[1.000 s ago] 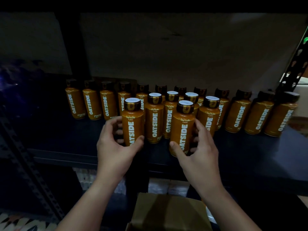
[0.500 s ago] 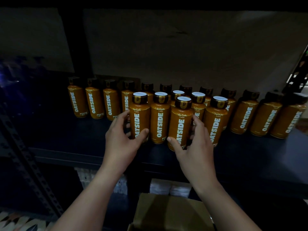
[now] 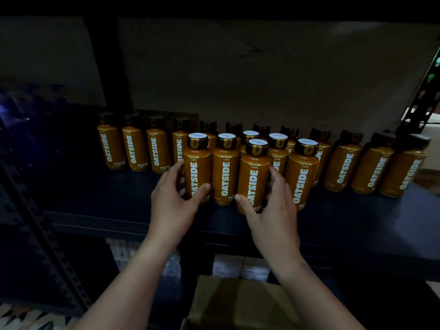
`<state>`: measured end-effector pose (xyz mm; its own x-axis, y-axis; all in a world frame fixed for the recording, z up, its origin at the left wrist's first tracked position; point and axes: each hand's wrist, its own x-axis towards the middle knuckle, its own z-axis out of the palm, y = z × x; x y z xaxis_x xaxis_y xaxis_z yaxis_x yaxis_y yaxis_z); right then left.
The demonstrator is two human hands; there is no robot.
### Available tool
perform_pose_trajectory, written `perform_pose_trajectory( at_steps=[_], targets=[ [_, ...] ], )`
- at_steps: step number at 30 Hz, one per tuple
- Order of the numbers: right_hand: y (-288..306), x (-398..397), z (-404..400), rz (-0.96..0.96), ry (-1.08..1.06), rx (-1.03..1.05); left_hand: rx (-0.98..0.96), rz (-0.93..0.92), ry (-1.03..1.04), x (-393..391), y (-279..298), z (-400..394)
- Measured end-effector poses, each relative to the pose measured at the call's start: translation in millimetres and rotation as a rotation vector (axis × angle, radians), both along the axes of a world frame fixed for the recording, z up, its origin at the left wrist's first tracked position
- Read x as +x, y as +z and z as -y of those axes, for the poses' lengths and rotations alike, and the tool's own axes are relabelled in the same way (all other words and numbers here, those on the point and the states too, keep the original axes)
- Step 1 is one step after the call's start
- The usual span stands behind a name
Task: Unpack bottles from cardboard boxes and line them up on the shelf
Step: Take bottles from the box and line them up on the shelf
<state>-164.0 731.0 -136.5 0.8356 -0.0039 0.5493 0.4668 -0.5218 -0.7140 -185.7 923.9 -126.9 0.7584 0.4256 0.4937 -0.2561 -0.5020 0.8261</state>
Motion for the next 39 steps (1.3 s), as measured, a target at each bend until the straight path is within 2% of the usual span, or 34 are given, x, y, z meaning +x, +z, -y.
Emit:
perform_pose_trajectory(
  at_steps=[8, 14, 19, 22, 26, 28, 31, 35, 39],
  targets=[
    [-1, -10, 7, -0.028, 0.012, -0.025, 0.057, 0.01, 0.043, -13, -4, 5],
    [-7, -41, 19, 0.027, -0.043, -0.059, -0.089, 0.172, 0.09, -52, -18, 32],
    [-37, -76, 25, 0.178, 0.008, -0.165, 0.088, 0.172, 0.007, -89, -61, 55],
    [-74, -92, 27, 0.036, 0.09, -0.188, 0.196, 0.009, -0.101, -107, -106, 61],
    [-150, -106, 33, -0.281, 0.134, -0.231, 0.206, -0.312, -0.139, -133, -189, 64],
    [-199, -115, 43, -0.517, 0.142, -0.317, 0.296, -0.488, -0.157, -145, -227, 65],
    [-271, -129, 65, -0.788, 0.168, -0.539, 0.461, -0.839, -0.312, -156, -267, 63],
    [-323, -142, 90, -1.14, 0.34, -0.701, 0.425, -1.236, -0.511, -159, -311, 60],
    [-363, -151, 98, -1.33, 0.405, -0.71, 0.505, -1.419, -0.525, -167, -362, 64]
  ],
)
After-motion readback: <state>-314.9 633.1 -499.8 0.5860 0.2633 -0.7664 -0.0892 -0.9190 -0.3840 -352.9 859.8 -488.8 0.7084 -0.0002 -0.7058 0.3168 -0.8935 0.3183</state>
